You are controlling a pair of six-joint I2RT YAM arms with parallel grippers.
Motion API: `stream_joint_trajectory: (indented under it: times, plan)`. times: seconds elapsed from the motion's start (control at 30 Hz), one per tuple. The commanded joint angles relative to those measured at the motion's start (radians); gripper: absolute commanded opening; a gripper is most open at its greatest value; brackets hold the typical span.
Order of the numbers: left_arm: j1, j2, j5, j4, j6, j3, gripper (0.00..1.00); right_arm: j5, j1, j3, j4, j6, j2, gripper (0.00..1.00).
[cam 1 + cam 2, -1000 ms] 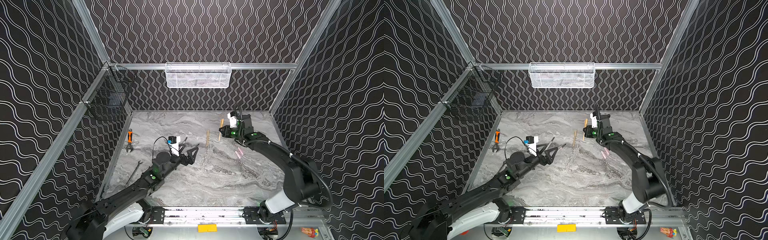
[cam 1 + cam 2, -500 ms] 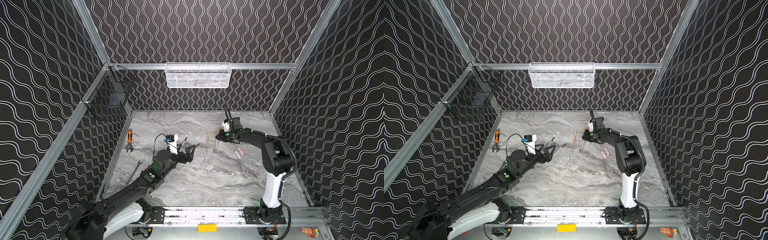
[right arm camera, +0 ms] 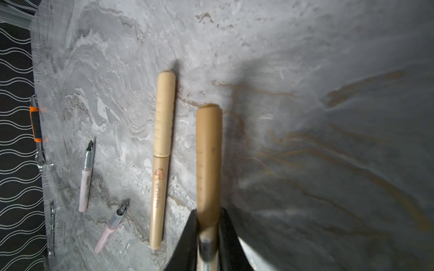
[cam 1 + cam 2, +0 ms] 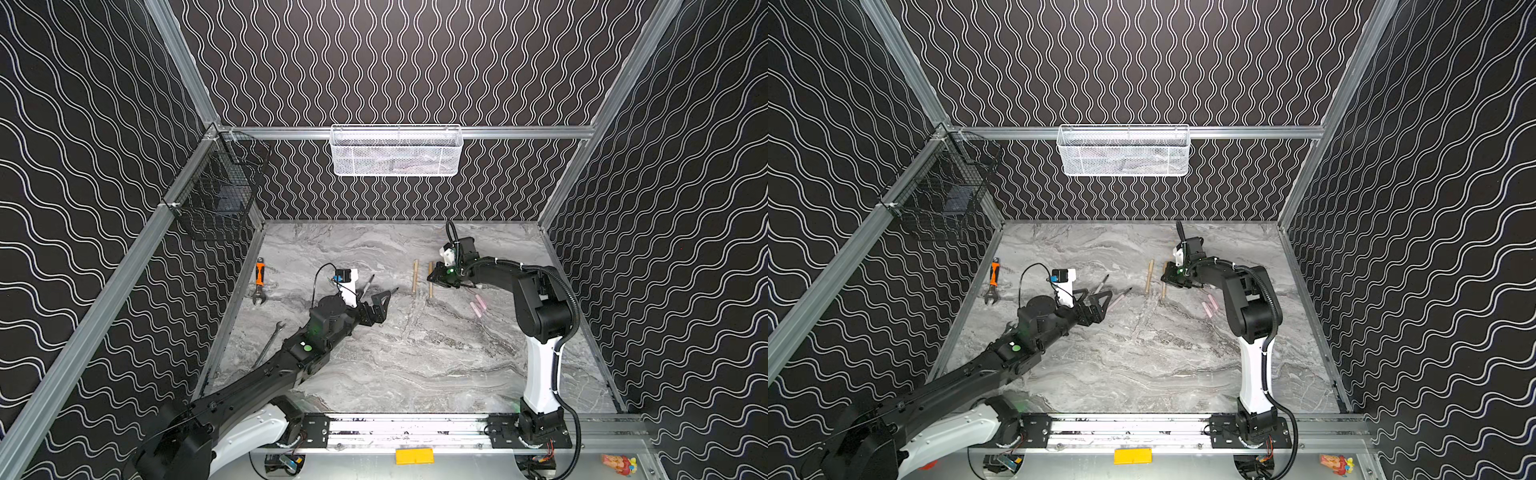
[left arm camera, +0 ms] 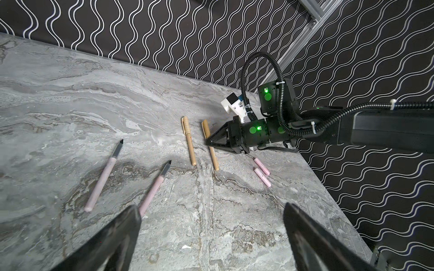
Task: Insert pens into pen caps
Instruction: Place a pen at the top-center of the table, then rotate the pen at the center of the table.
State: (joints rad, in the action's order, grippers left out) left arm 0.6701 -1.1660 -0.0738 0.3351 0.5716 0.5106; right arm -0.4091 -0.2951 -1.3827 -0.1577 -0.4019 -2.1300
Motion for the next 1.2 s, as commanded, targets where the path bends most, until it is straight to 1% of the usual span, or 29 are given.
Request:
stream_joint_trajectory:
  times: [0.0,0.1,0.17,0.3,0.47,0.53,0.6,0.67,0.73,0.77,0.8,0.87,0.93,1.17]
  plan:
    - [-0.003,-0.006,-0.009,-0.008,-0.005,0.013,0.98,-0.007,-0.001,0.009,-0.013,-0.033,-0.007,0.24]
    - [-0.005,-0.009,-0.007,-0.01,-0.003,0.017,0.98,-0.026,-0.001,0.029,0.011,-0.058,0.012,0.26]
    - [-0.007,-0.014,-0.007,-0.026,-0.001,0.031,0.98,-0.027,-0.001,0.04,0.022,-0.071,0.026,0.3]
    - [-0.007,-0.02,0.005,-0.034,-0.003,0.048,0.98,-0.028,-0.001,0.055,0.033,-0.078,0.074,0.31]
    - [-0.009,-0.041,-0.014,-0.052,-0.017,0.066,0.97,-0.013,-0.001,0.076,0.027,-0.07,0.174,0.32]
    - [-0.009,-0.07,-0.05,-0.086,-0.025,0.088,0.95,0.001,-0.001,0.101,0.032,-0.072,0.224,0.33]
    - [-0.014,-0.114,-0.074,-0.137,-0.041,0.124,0.91,0.013,-0.001,0.151,0.059,-0.082,0.296,0.34]
    - [-0.022,-0.181,-0.075,-0.204,-0.054,0.18,0.84,0.017,-0.003,0.225,0.097,-0.099,0.369,0.36]
    - [-0.036,-0.246,-0.041,-0.255,-0.075,0.231,0.78,0.04,-0.005,0.301,0.125,-0.122,0.44,0.38]
    - [-0.042,-0.275,-0.03,-0.272,-0.081,0.254,0.72,0.061,-0.007,0.349,0.143,-0.137,0.48,0.38]
    - [-0.046,-0.295,-0.023,-0.282,-0.08,0.266,0.7,0.075,-0.011,0.392,0.16,-0.148,0.51,0.38]
    - [-0.054,-0.313,0.006,-0.277,-0.073,0.273,0.69,0.098,-0.023,0.477,0.174,-0.16,0.568,0.41]
    - [-0.056,-0.299,0.008,-0.264,-0.066,0.266,0.69,0.145,-0.045,0.541,0.183,-0.171,0.616,0.41]
    - [-0.06,-0.177,-0.016,-0.3,-0.091,0.233,0.76,0.212,-0.1,0.724,0.258,-0.185,0.764,0.44]
